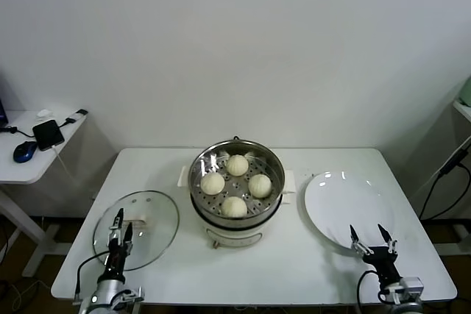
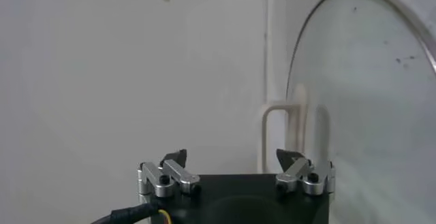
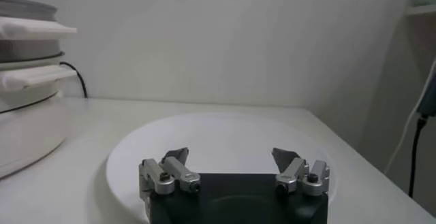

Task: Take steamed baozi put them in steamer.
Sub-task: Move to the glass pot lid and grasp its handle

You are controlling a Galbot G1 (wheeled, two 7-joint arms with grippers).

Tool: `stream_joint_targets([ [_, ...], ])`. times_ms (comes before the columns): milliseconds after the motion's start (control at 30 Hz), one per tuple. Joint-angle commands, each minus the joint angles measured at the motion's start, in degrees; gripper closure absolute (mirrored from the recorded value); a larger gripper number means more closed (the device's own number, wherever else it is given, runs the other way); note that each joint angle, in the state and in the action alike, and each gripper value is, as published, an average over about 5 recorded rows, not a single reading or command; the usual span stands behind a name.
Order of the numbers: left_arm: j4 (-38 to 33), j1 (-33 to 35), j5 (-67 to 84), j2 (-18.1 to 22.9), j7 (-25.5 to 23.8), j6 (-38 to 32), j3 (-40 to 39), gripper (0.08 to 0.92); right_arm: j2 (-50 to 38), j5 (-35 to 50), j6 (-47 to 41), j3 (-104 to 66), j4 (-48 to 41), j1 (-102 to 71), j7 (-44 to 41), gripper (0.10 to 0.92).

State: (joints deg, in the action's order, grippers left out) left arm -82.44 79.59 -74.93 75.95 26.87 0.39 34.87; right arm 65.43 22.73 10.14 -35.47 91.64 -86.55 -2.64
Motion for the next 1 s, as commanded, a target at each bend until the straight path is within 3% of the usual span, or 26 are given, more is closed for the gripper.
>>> stream_joint_targets([
  [33,2.64,-1.73,-1.55,-0.14,0.56,0.72,-0.09,0.177,0.56,-0.68,-0.15,0.19,0.22,-0.12,0.57,0.203],
  [267,2.77,-2.69,-0.74,-0.79,-0.63,1.65,-0.49,0.18,0.58,-1.12,-0.08,0.25,0.11,0.03,0.31,0.203],
  [367,3.87,-3.09,-1.02,-1.12,-0.97,2.17,-0.48,0.22,0.55,-1.23,-0.06,0.38,0.04,0.1,0.2,0.203],
  [1000,6.14,-4.2,-1.85,0.69,-0.82,2.95,-0.81,0.767,0.92,-2.65,-0.12,0.99,0.37,1.33,0.44,0.203],
])
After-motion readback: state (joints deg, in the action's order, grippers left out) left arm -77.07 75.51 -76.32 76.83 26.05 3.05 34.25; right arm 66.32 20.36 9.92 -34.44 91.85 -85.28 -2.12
